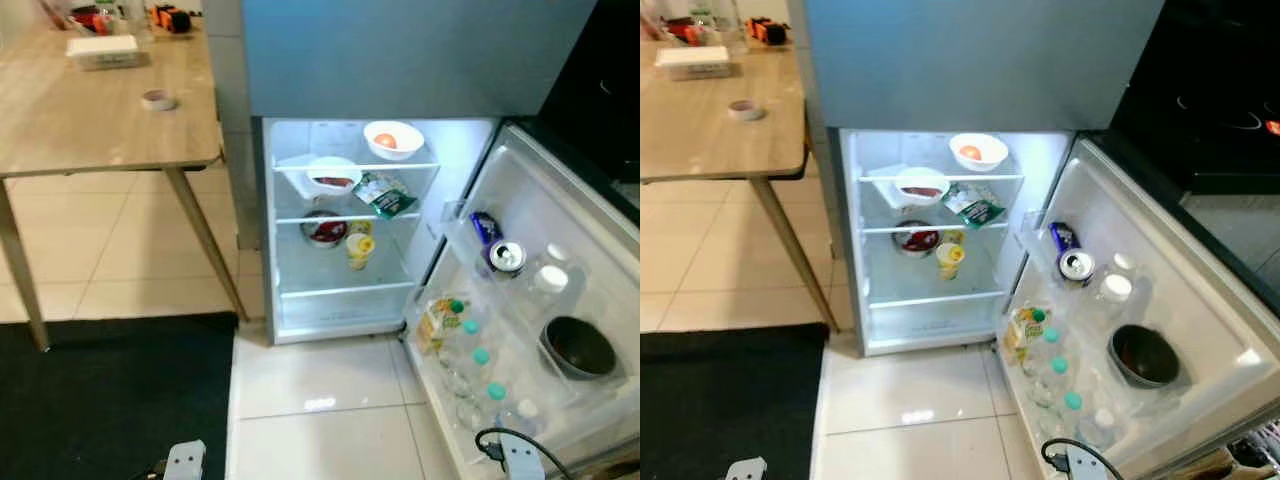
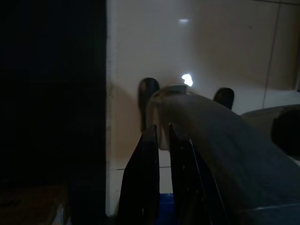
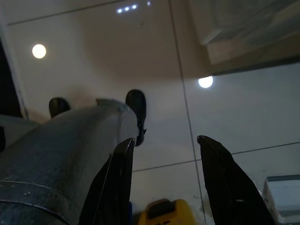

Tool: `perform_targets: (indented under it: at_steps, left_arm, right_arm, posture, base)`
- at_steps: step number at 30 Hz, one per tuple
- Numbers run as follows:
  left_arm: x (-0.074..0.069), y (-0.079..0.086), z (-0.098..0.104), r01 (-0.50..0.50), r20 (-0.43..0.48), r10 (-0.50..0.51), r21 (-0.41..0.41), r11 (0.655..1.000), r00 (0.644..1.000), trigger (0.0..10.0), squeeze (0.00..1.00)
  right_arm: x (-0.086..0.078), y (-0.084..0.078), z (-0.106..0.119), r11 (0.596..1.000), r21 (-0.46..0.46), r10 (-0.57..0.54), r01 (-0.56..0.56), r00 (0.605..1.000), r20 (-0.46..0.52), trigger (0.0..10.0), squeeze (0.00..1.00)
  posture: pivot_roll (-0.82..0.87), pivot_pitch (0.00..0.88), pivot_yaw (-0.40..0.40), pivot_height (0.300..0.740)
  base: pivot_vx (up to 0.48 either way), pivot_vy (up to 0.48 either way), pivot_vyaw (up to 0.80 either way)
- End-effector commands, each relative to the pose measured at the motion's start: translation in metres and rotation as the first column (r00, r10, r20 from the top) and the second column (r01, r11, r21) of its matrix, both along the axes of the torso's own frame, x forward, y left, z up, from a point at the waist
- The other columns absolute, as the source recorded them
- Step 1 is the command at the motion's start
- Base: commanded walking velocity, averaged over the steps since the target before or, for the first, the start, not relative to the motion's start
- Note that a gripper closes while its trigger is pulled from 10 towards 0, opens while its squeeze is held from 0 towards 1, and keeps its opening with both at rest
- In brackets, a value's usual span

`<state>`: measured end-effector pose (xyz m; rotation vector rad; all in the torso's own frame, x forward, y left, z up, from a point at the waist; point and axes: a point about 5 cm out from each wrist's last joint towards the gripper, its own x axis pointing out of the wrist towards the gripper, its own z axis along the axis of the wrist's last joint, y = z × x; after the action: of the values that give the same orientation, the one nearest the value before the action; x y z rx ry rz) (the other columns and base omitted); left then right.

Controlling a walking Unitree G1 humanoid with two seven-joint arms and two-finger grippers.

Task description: Restocking fridge

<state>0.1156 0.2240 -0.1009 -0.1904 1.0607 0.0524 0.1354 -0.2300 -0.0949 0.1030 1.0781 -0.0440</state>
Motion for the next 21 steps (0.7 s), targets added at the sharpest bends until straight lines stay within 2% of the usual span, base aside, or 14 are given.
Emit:
perform_targets:
  at_steps: [1, 6, 16, 21]
  left_arm:
    - [-0.0115, -0.0018, -0.004, 0.008, -0.048, -0.008, -0.003, 1.0, 0.999, 10.0, 0.0]
    - [-0.0113, -0.0022, -0.004, 0.018, -0.047, -0.018, -0.003, 1.0, 0.999, 10.0, 0.0]
    - [-0.0117, -0.0029, -0.0043, 0.034, -0.058, -0.034, -0.003, 0.999, 0.998, 10.0, 0.0]
    - [-0.0117, -0.0027, -0.0043, 0.012, -0.052, -0.012, -0.003, 1.0, 0.999, 10.0, 0.0]
  right_arm:
    - [0.0001, -0.0056, 0.0014, 1.0, -0.01, -0.014, 0.014, 1.0, 0.003, 10.0, 0.0]
    - [0.0007, -0.0051, 0.0014, 1.0, -0.01, -0.014, 0.014, 1.0, 0.004, 10.0, 0.0]
    - [0.0033, -0.0015, 0.0013, 1.0, -0.008, -0.015, 0.015, 1.0, 0.007, 10.0, 0.0]
    - [0.0043, -0.0023, 0.0016, 1.0, -0.027, -0.016, 0.016, 1.0, 0.003, 10.0, 0.0]
  posture:
    - [0.0, 0.0, -0.058, 0.74]
    - [0.0, 0.0, -0.059, 0.74]
    - [0.0, 0.0, -0.06, 0.74]
    - [-0.01, 0.0, -0.059, 0.74]
  base:
    - [0.0, 0.0, 0.0]
    - [0.0, 0.0, 0.0]
    - [0.0, -0.42, 0.0]
    - [0.0, 0.0, 0.0]
